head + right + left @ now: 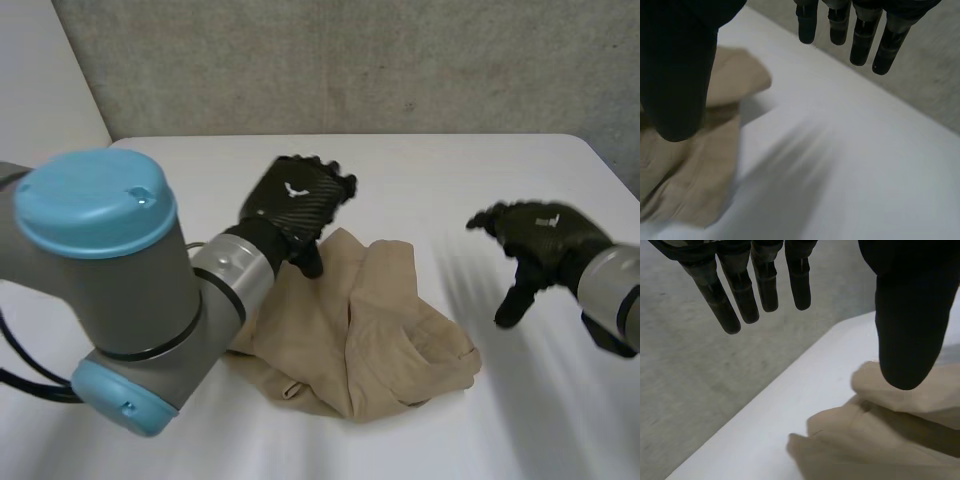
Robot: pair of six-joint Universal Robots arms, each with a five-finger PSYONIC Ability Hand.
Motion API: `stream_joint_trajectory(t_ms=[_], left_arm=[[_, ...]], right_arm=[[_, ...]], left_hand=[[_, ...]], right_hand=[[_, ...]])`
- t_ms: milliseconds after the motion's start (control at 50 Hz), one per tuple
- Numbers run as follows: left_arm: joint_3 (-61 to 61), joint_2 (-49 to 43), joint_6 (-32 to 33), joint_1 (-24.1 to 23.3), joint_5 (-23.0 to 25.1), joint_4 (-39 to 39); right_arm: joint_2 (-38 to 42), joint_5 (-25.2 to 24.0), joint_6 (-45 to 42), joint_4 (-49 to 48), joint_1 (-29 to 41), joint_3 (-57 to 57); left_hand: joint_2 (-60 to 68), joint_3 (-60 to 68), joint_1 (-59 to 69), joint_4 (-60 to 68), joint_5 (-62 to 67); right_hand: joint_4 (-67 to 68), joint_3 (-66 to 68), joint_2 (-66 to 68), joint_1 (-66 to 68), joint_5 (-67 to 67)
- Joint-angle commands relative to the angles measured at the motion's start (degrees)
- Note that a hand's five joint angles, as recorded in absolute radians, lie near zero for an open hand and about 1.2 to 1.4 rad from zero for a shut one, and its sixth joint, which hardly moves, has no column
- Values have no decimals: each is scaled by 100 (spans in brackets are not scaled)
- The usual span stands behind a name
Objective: Fold the shorts.
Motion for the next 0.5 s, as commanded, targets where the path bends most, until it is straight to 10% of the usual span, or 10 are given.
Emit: stream_joint_trajectory(t_ms=[20, 500], left_arm=[[370, -564, 712, -26, 742, -27], [1223, -2023, 1978, -87, 1322, -334]], right_arm=[[-32, -573, -30, -359, -210, 978], [397, -960, -21, -1572, -255, 2061]], left_hand=[[50, 4, -111, 75, 120], [453, 407, 292, 478, 523]], right_hand=[[-318, -221, -67, 214, -355], [999, 1096, 1250, 1531, 961]])
